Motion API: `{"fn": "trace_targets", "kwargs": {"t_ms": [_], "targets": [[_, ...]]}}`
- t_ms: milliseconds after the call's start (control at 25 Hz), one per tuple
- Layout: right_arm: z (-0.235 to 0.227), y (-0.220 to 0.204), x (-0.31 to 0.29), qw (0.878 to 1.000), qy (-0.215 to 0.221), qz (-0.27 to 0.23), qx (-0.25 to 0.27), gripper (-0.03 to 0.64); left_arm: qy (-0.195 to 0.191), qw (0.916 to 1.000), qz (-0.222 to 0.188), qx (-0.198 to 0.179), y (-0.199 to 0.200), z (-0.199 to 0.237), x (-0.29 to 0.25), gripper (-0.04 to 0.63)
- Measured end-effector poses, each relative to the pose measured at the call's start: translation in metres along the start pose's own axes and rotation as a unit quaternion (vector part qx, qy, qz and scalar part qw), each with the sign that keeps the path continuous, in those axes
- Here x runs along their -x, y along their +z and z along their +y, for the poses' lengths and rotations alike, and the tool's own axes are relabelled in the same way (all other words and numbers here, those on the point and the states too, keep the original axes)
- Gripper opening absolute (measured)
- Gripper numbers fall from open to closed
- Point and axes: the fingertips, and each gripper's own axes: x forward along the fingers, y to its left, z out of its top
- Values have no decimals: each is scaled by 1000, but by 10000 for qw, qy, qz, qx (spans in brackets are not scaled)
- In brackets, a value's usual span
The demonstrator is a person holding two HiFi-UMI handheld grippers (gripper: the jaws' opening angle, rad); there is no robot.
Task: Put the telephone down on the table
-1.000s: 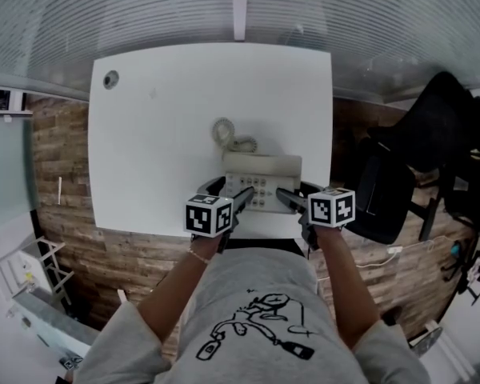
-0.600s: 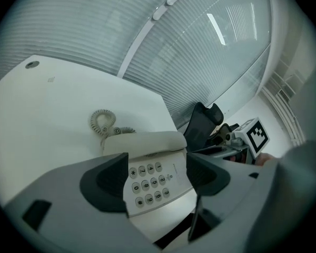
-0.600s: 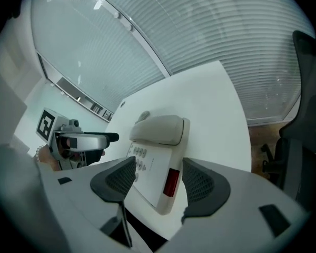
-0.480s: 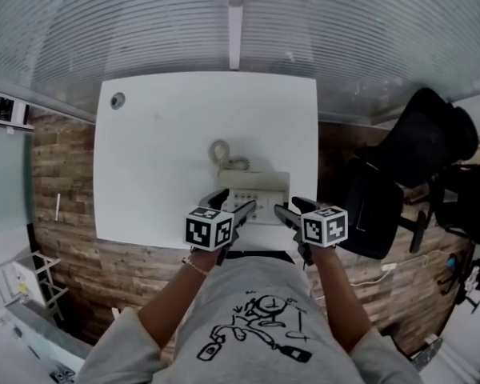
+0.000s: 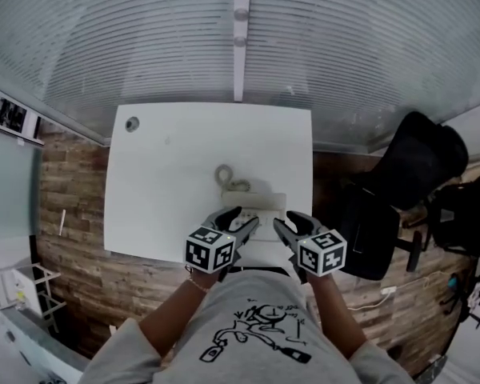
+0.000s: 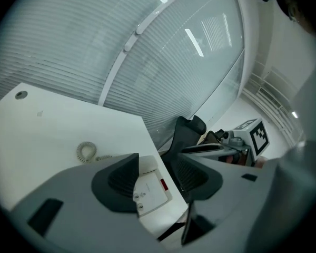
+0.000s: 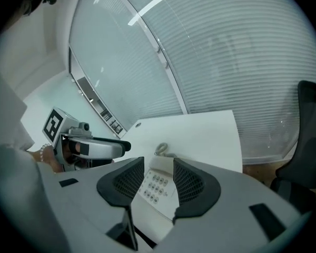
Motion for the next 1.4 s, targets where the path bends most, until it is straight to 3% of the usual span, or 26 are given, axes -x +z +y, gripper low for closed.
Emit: {"fn": "trace_targets", "kwargs": {"t_ms": [280,360,520,840,1160,1400], "targets": [[24,50,26,9939,-132,-779,765,127,-170,9938,-617,-910,37,-35,25,141],[34,60,33,9909,-78,-1022,868,105,-264,9907,-819,-1056,47,-45,32,102],[56,79,49,9835,70,-1396,1148,85,-429,9843,-1084,-1322,64,-69,49,89],[97,116,85,9657,165,-1898,1763,55,-946,9576,-2010,-1834,105,-120,92,14],[124,152,125,9461,137,-2559,1978,48,-922,9374,-2392,-2358,130,-147,123,3],[133,162,139,9400,157,-2706,2072,38,-967,9338,-2437,-2435,136,-161,133,3]]}}
